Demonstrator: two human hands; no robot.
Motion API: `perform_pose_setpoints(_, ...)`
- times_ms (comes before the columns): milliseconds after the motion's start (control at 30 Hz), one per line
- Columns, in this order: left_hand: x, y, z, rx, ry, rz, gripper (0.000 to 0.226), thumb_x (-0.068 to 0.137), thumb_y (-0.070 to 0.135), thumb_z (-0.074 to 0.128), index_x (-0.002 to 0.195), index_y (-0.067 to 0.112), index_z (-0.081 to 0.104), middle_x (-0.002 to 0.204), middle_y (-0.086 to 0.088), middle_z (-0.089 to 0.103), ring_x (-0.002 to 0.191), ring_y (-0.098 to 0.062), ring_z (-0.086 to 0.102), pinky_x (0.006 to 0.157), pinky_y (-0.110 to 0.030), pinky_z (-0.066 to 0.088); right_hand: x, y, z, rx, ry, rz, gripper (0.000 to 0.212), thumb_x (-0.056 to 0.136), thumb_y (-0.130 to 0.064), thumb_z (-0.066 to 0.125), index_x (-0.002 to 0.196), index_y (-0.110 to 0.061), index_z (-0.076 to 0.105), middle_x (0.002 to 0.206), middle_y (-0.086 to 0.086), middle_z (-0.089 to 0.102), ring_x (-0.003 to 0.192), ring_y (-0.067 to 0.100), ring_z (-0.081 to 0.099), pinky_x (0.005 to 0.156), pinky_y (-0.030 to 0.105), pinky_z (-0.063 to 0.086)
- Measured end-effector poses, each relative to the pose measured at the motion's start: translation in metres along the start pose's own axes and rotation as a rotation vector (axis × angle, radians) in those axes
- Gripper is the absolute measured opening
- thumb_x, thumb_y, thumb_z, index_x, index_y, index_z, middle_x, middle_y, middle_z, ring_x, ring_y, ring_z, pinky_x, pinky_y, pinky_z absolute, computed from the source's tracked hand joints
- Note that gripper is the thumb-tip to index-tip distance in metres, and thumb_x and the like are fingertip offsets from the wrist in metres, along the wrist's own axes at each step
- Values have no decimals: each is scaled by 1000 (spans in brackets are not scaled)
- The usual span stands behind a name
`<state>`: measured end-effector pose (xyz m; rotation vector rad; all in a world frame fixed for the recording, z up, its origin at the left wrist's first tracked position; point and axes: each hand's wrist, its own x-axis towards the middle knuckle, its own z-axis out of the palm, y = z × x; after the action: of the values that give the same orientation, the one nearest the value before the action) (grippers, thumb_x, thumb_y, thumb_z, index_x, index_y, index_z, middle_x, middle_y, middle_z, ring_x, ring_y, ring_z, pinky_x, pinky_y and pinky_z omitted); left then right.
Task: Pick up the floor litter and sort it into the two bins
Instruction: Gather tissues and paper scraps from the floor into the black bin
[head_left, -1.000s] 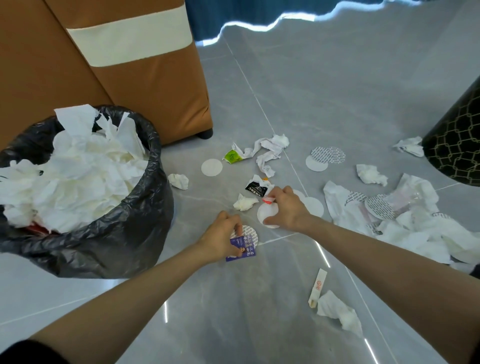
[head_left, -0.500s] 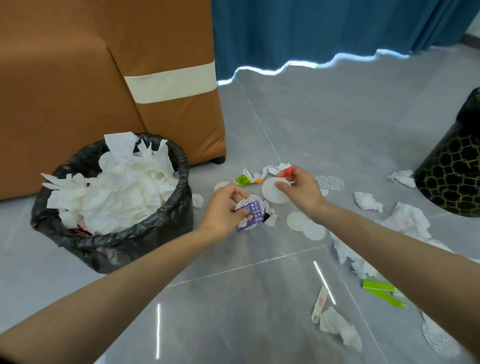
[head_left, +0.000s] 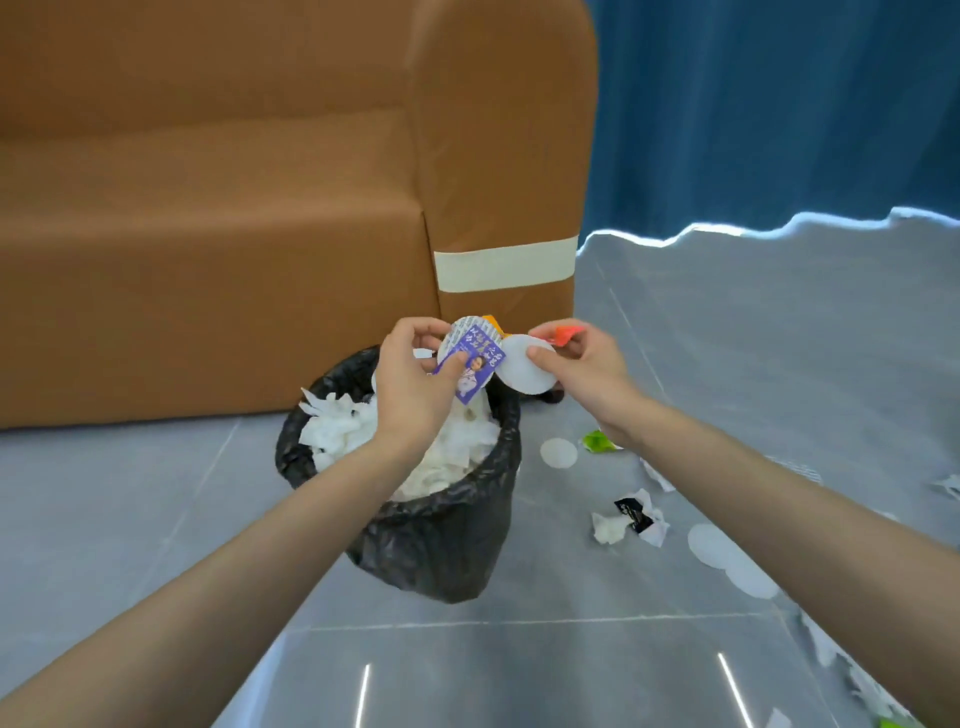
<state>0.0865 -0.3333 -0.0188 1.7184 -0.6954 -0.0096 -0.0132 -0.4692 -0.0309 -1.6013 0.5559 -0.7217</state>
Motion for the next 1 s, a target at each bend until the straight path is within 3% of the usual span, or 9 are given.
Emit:
perform_pose_setpoints(100, 7, -16, -26, 17, 94, -50, 24, 82, 9, 69, 93, 23, 53, 98, 2, 56, 80, -14, 53, 67, -23, 48, 5, -4, 38, -116, -17, -96, 14, 84, -11, 67, 85, -24, 63, 85, -10, 64, 77, 6, 56, 69, 18, 45)
perform_pose_setpoints(200, 11, -31, -45, 39, 141, -94, 23, 82, 6, 68, 94, 19, 53, 94, -2, 59, 77, -15, 55, 60, -16, 48, 7, -6, 68, -268, -63, -184, 10, 84, -16, 66, 94, -18, 65, 89, -11, 64, 80, 5, 57, 69, 16, 43)
perform_pose_setpoints(300, 14, -44, -57, 92, 111, -136, 24, 83, 4, 66, 103, 14, 56, 96, -3, 60, 81, -15, 57, 68, -19, 49, 6, -2, 86, -441, -269, -169, 24, 83, -23, 67, 106, -20, 61, 105, -8, 59, 85, 6, 56, 74, 21, 41)
perform_pose_setpoints(433, 13, -50, -66, 200, 35, -122, 39, 86, 8, 64, 124, 15, 55, 120, 2, 60, 110, -10, 54, 88, -18, 40, 2, 3, 87, -542, -428, -163, 43, 80, -26, 65, 120, -32, 51, 129, -7, 46, 120, 13, 36, 91, 27, 33)
perform_pose_setpoints(533, 11, -42, -66, 264, -13, -33, 41, 89, 10, 60, 129, 17, 53, 130, 5, 56, 120, -5, 46, 99, -17, 33, -3, -5, 73, -544, -439, -162, 52, 80, -18, 59, 126, -37, 45, 129, -12, 43, 120, 15, 26, 94, 33, 32)
perform_pose_setpoints(667, 13, -25, -52, 236, -30, 32, 39, 91, 8, 56, 129, 18, 53, 130, 5, 56, 123, -8, 48, 104, -21, 36, -9, -16, 47, -506, -403, -160, 51, 83, -21, 59, 130, -34, 44, 126, -12, 45, 122, 14, 26, 99, 33, 33)
perform_pose_setpoints(800, 16, -8, -26, 193, -61, 76, 37, 92, 8, 53, 128, 20, 54, 130, 6, 56, 123, -8, 49, 106, -25, 38, -15, -15, 17, -465, -332, -80, 47, 82, -10, 55, 125, -28, 48, 100, -27, 40, 121, 16, 32, 101, 36, 38)
perform_pose_setpoints(1000, 7, 13, 31, 140, -201, 138, 36, 93, 8, 53, 127, 20, 54, 131, 5, 56, 123, -9, 50, 100, -21, 40, -16, 4, -37, -518, -219, -9, 39, 81, -10, 58, 112, -31, 52, 117, -7, 56, 111, 11, 46, 90, 26, 41)
